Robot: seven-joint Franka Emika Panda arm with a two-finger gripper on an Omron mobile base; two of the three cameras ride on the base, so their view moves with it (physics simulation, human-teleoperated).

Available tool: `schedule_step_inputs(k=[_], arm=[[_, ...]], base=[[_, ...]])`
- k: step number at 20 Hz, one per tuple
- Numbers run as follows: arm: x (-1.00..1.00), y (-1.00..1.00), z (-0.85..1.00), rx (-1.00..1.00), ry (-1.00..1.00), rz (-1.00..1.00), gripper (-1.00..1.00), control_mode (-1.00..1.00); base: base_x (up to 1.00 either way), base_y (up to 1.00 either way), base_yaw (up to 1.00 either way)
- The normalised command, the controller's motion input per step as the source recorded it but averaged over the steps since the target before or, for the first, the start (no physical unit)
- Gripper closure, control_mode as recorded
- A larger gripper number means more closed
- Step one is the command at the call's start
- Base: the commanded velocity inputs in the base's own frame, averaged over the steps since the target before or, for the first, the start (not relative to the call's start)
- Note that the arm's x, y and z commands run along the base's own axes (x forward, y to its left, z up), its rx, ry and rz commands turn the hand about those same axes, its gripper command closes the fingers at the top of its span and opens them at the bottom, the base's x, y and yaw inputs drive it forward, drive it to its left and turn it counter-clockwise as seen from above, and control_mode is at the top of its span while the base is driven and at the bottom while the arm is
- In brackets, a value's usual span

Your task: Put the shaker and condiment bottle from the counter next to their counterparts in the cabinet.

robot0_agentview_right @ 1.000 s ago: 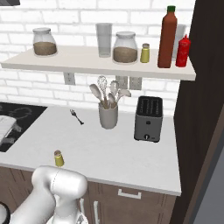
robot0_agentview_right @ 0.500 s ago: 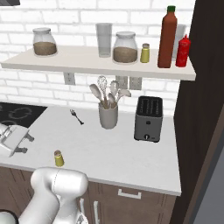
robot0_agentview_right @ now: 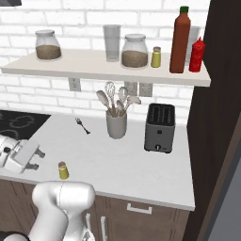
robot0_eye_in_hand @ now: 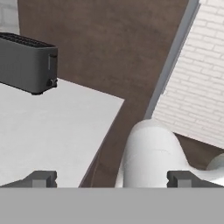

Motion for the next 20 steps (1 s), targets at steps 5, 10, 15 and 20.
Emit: schedule_step_inputs(k=[5,10,15,20], arm=[[0.04,-0.01,-0.39,0.0,0.0,0.0,-1.0,-1.0],[0.05,0.0,0.0,0.0,0.0,0.0,-1.0,-1.0],[0.42,0.02,-0.23,0.01,0.0,0.02,-1.0,-1.0],[0.12,0.02,-0.08,0.0,0.0,0.01,-1.0,-1.0]], base=[[0.0,0.0,0.0],[0.0,0.0,0.0],[0.0,0.0,0.0],[0.0,0.0,0.0]])
